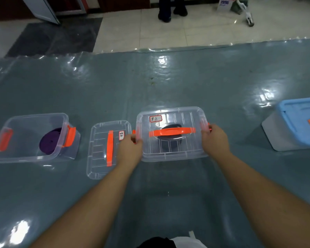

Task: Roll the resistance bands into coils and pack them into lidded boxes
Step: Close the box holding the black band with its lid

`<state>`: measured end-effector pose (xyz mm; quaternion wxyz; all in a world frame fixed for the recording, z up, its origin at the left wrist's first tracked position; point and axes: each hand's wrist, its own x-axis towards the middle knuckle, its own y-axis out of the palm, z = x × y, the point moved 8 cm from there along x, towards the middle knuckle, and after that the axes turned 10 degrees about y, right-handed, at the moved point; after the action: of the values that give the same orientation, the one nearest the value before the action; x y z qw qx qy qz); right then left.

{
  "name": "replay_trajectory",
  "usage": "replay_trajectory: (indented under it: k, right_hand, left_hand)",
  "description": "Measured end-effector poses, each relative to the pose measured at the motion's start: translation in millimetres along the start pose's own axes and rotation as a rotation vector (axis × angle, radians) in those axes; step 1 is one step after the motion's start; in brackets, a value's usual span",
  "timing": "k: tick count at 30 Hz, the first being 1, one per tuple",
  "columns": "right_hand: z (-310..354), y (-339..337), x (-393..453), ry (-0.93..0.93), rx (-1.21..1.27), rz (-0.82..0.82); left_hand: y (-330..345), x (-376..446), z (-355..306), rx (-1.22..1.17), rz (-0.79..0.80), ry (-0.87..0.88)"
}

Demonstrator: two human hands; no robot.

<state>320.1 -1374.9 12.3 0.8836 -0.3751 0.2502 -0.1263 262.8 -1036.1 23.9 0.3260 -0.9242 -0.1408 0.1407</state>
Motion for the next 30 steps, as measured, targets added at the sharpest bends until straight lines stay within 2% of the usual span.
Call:
replay_trajectory:
  k: [8, 12, 17, 22, 27, 30]
  right_hand:
    - [-11, -13, 15, 0.08, -0.054, 0.034]
    - [-21, -5, 14, 0.233, 0.065, 0.166]
    - [-26, -6, 18, 0.255, 0.198, 0.164]
    - [-23, -5, 18, 0.234, 0.295, 0.166]
    - [-13, -5, 18, 0.188, 0.241, 0.147]
    - [-10, -5, 15, 0.153, 0.195, 0.122]
  left_hand:
    - [14, 5, 7, -0.149, 0.001, -0.104]
    - [19, 4, 10, -0.197, 0.073, -0.231]
    - [13, 8, -2, -0.174, -0.025, -0.118]
    - [16, 5, -5, -0.153, -0.051, -0.123]
    - [15, 6, -17, 0.028, -0.073, -0.044]
    - [15, 8, -17, 0.039, -0.068, -0.023]
